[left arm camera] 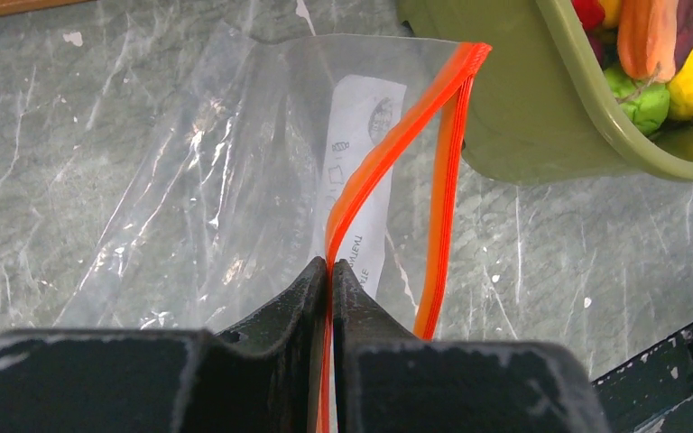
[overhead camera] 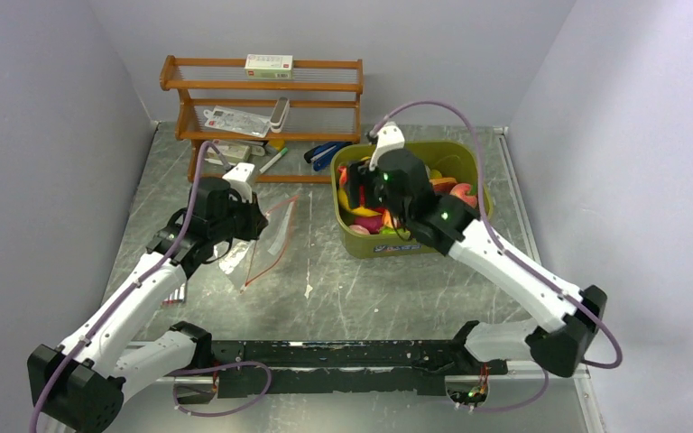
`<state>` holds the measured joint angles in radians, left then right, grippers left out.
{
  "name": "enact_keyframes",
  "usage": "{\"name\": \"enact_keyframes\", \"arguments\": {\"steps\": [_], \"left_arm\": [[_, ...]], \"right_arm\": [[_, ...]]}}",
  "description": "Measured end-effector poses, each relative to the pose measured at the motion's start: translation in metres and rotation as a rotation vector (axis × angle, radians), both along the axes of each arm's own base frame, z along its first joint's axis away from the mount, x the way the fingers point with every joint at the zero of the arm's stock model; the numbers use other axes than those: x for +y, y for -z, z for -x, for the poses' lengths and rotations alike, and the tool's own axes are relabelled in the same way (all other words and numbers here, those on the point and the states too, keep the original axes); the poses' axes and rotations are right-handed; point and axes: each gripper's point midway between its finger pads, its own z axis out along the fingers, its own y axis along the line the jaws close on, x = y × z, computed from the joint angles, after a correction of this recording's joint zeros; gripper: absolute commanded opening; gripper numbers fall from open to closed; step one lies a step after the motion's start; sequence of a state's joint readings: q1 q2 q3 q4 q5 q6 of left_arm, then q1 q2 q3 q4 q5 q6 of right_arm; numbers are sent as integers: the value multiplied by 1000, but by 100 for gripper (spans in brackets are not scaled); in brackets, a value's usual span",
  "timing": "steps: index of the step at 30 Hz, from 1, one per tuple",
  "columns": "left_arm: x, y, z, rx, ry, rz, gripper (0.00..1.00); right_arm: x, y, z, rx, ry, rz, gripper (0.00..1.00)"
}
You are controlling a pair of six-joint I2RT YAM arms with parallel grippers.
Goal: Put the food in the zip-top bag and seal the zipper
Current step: Pick up the fake fruit from the bin, then place the fake fruit in the zipper food storage bag.
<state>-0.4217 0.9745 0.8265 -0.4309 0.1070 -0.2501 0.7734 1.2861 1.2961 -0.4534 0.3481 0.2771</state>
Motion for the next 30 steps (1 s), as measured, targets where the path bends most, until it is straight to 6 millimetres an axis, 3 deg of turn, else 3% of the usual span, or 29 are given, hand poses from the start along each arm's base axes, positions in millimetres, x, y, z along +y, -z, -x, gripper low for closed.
{"name": "enact_keyframes", "arguments": {"steps": [4, 6, 10, 14, 21, 26, 30], "left_arm": [[0, -1, -3, 8, -37, 26, 7], [-2, -4, -4, 5, -45, 43, 7], [-5, -5, -6, 22, -52, 59, 7], [-11, -20, -12, 10, -45, 87, 7], [-20, -48, -15, -16, -37, 158, 7], [-23, -51, -13, -8, -34, 180, 7], [-26, -52, -11, 5, -24, 200, 7]], "right_arm": [[33, -19, 45, -39, -162, -121, 45], [38, -18, 58, -37, -209, -180, 45], [51, 2, 82, -7, -303, -287, 45], [75, 23, 103, 61, -405, -356, 45], [122, 18, 125, 110, -536, -460, 45], [137, 8, 128, 103, -556, -532, 46], [146, 16, 122, 126, -538, -539, 47]]}}
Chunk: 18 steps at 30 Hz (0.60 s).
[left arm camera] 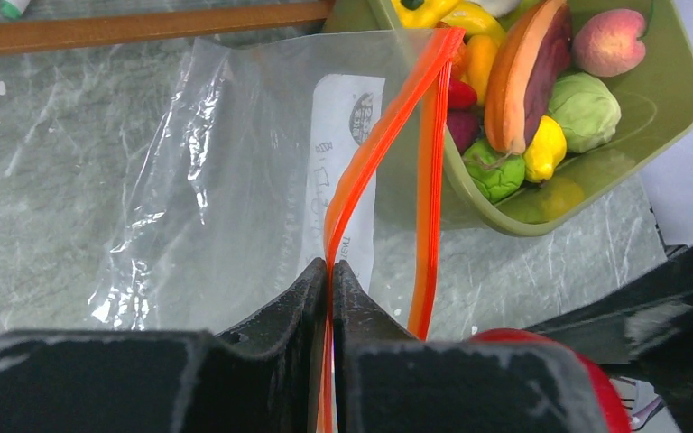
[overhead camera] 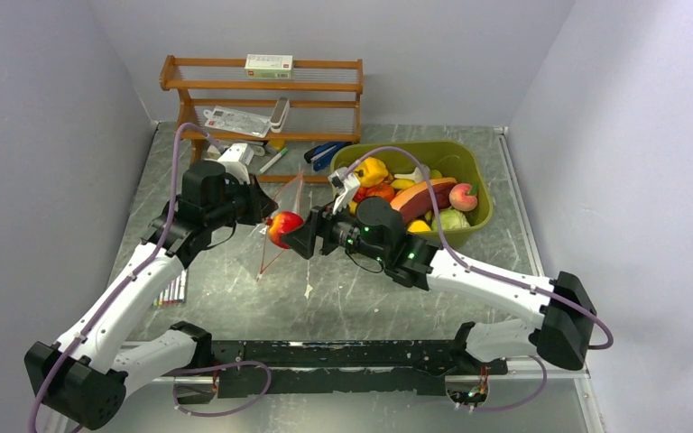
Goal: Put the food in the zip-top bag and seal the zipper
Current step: Place the fake fruit in the zipper food storage bag.
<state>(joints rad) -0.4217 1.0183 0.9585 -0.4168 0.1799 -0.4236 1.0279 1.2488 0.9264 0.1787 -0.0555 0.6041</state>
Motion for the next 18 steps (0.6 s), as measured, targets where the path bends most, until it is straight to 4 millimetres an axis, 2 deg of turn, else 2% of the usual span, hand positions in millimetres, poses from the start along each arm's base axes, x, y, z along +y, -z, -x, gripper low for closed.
{"name": "enact_keyframes", "arguments": {"steps": [4, 8, 18], "left_arm": [[-2, -1, 2, 8, 7, 14, 7], [-5, -1, 4, 15, 22, 28, 7], [-7, 0, 7, 35, 27, 43, 7]], "right_arm": [[5, 14, -7, 38, 29, 22, 50], [2, 26, -17, 67, 94, 59, 52], [-6, 42, -30, 138, 197, 137, 53]]}}
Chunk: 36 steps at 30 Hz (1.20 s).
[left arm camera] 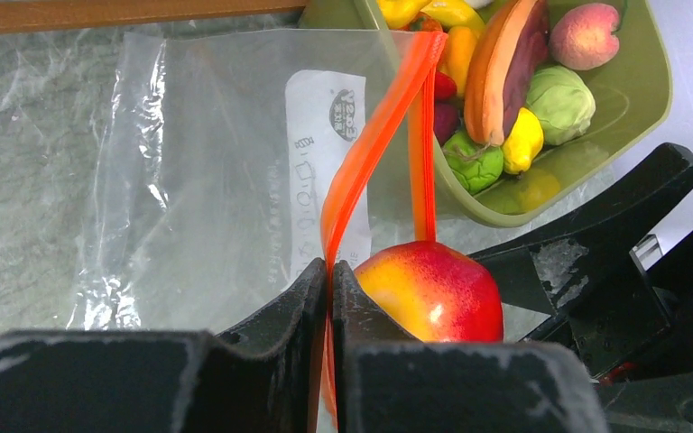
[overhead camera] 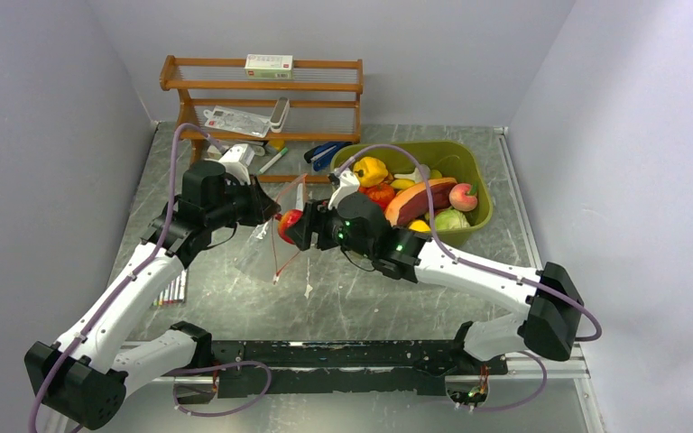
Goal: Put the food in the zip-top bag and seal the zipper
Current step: Place the fake fruit in the zipper food storage bag.
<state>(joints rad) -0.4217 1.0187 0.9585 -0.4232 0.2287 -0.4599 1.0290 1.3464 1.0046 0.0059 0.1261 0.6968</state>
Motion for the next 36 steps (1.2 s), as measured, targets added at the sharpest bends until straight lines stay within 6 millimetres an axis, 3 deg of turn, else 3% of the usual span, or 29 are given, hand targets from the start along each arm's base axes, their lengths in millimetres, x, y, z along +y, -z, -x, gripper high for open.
{"name": "enact_keyframes", "arguments": {"steps": [17, 22, 36], "left_arm": [[-2, 2, 0, 12, 8, 6, 7], [-5, -1, 1, 9, 20, 23, 7], [-6, -1, 1, 14, 16, 29, 7]], "right_arm": [[-12, 14, -14, 50, 104, 145, 57], [-5, 11, -17, 47, 91, 154, 69], [-2, 5, -11, 58, 51, 159, 84]]}}
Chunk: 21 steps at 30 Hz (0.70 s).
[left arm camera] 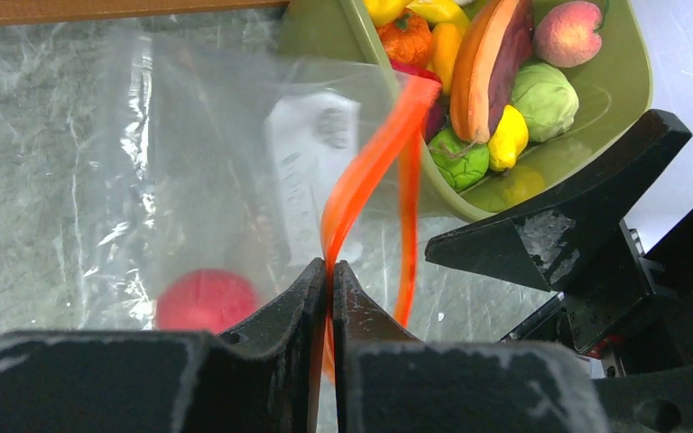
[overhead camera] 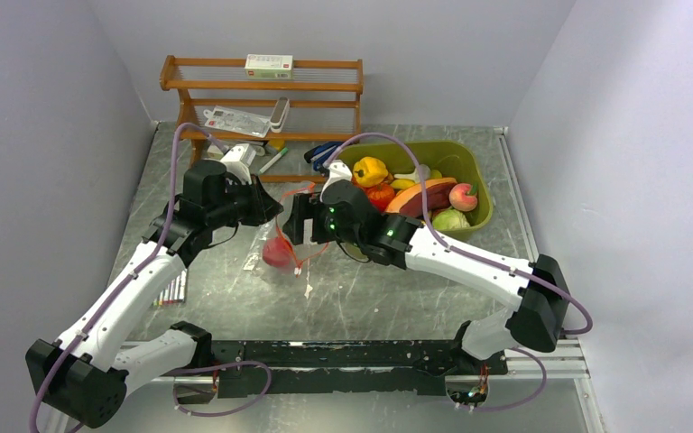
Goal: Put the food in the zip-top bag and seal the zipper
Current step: Place the fake fruit in the zipper food storage bag.
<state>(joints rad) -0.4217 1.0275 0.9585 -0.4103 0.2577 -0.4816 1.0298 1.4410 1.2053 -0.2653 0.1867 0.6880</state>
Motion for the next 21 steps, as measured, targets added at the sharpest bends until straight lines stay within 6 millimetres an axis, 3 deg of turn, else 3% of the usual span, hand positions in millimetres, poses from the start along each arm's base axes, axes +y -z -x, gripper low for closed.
{"name": "enact_keyframes", "arguments": {"steps": [7, 12, 21], "left_arm": [[0, 0, 0, 0, -1, 0, 7], [0, 0, 0, 0, 0, -1, 7], [4, 1, 1, -21, 3, -25, 7]], "right_arm": [[1, -10, 4, -32, -45, -14, 72], [-7, -21, 2, -73, -32, -13, 53], [-28, -9, -11, -134, 18, 108, 51]]}}
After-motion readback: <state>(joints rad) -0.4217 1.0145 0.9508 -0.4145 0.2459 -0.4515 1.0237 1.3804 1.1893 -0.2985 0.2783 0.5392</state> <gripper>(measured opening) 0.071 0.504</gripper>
